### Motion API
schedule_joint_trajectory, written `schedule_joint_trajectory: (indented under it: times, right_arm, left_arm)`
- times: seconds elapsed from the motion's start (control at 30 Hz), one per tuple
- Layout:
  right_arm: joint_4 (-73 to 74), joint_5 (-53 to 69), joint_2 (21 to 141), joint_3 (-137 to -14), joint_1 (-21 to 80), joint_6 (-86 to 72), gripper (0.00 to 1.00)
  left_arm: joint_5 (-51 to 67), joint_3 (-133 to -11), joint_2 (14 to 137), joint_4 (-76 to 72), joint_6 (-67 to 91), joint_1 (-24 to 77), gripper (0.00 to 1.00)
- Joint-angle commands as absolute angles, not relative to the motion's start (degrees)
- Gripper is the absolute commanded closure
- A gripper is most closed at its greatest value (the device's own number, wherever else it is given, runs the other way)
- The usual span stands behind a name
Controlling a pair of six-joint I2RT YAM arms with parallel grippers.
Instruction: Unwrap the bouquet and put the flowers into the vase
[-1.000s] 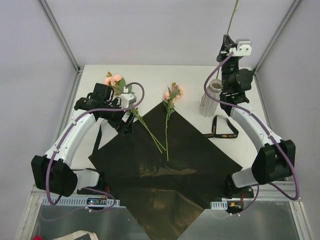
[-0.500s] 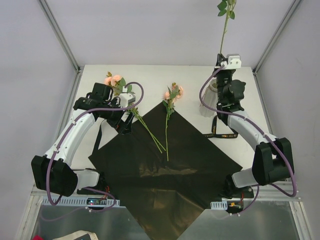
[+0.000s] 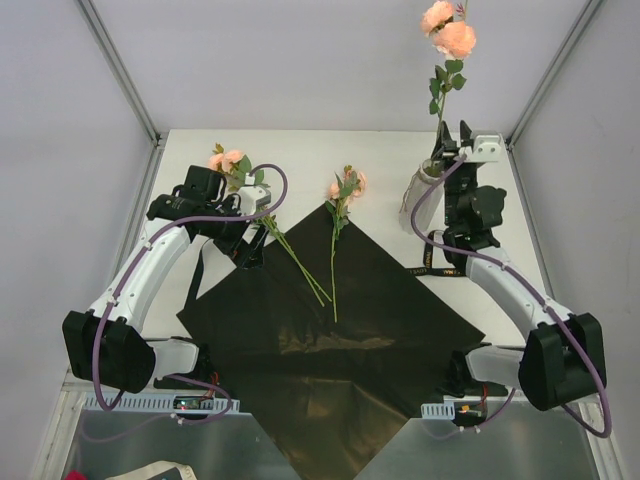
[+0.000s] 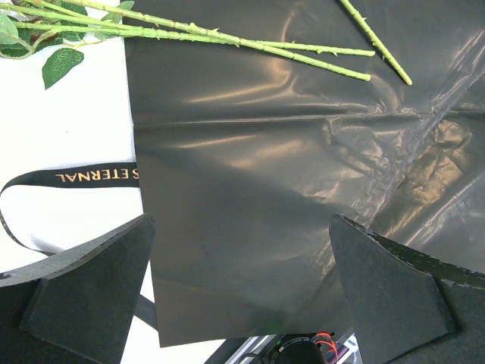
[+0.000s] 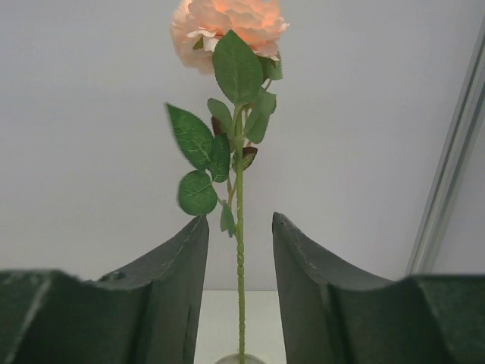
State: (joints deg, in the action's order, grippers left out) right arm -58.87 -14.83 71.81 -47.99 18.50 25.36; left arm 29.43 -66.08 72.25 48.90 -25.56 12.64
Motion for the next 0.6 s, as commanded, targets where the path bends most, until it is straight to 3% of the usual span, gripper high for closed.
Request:
schedule_joint_trajectory:
  times: [0.0, 0.2, 0.37, 0.5, 0.57]
  right_arm:
    - [-60.1, -16.0, 66.1, -46.0, 20.4, 24.1, 0.55]
    - [-42.6, -15.2, 61.8, -47.8, 28.6, 23.4, 0.43]
    - [-22.8, -19.9, 69.9, -58.1, 37.1, 22.7, 0.38]
    - [-15.5, -23.6, 79.9, -64.0, 40.9, 18.0, 0.34]
    - [-9.0, -24.9, 83.8, -67.2, 42.3, 15.4, 0.15]
  left_arm:
    - [29.6, -67.0, 71.4, 50.0, -26.8, 12.2, 0.01]
    - [30.0, -66.4, 71.5, 50.1, -26.4, 12.2, 0.01]
    - [29.7, -66.5, 71.6, 49.9, -26.4, 12.2, 0.01]
    - [28.7, -66.2, 70.9, 50.0, -26.6, 12.2, 0.01]
    - [28.1, -65.7, 70.6, 49.7, -26.4, 12.2, 0.01]
